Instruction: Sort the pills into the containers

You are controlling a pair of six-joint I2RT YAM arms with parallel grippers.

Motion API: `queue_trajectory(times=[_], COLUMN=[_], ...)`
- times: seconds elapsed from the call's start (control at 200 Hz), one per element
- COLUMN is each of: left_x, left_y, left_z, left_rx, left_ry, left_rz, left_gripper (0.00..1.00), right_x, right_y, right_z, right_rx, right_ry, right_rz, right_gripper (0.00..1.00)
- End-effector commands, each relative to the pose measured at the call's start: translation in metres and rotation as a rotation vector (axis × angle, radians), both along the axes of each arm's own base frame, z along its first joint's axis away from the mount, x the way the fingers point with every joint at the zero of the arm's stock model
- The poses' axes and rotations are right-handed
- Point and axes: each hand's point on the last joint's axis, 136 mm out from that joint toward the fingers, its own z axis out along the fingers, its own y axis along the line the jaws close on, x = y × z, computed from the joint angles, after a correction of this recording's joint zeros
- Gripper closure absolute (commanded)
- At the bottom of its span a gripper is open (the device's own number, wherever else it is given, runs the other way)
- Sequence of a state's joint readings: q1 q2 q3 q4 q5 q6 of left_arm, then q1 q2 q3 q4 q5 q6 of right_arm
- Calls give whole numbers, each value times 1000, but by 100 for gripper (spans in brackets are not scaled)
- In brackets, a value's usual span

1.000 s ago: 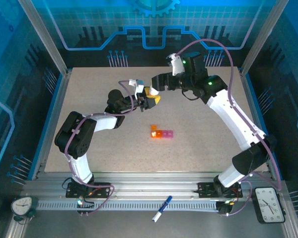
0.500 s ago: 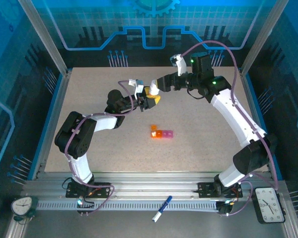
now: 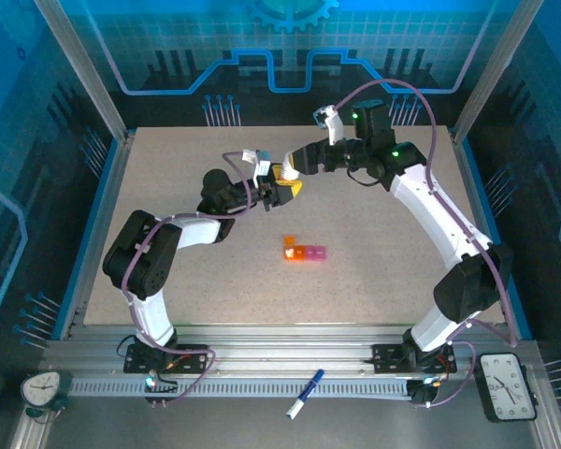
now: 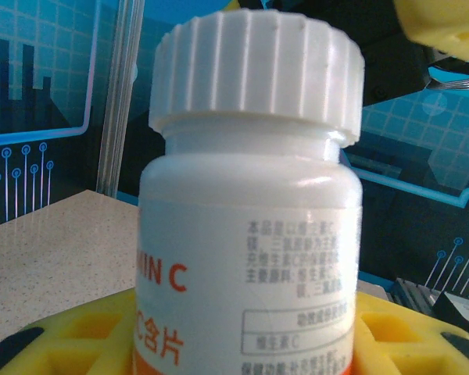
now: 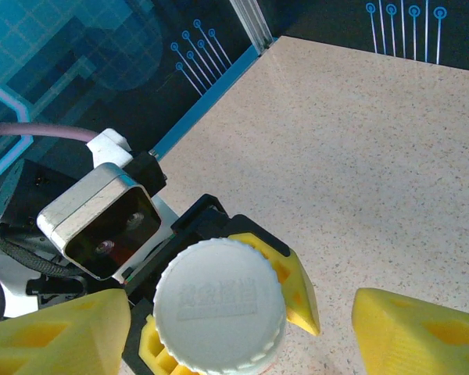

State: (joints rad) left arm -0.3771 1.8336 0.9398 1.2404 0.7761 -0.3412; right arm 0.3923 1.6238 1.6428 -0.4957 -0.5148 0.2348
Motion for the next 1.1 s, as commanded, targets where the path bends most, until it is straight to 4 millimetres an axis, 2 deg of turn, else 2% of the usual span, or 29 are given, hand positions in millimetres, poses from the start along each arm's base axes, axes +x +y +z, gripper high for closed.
queue_trajectory(times=[0.0,0.405,0.7,1.096], left_x=[-9,-9,-9,-9], left_y=[-1,-1,-1,-1], left_z=[26,25,24,25], left_rx=[-28,-28,-26,-28], left_ry=[-93,-90,-89,-87], left_rz=[-23,-23,-23,-23], left_gripper=[100,100,100,100], right_x=[-4,-14,-23,-37], right_y=[7,8,10,22], right_z=[-1,5,14,14], right_rx=[19,59,64,53], right_ry=[5,10,-8,-9], right_rz=[31,39,47,80], right_gripper=[26,33,34,34])
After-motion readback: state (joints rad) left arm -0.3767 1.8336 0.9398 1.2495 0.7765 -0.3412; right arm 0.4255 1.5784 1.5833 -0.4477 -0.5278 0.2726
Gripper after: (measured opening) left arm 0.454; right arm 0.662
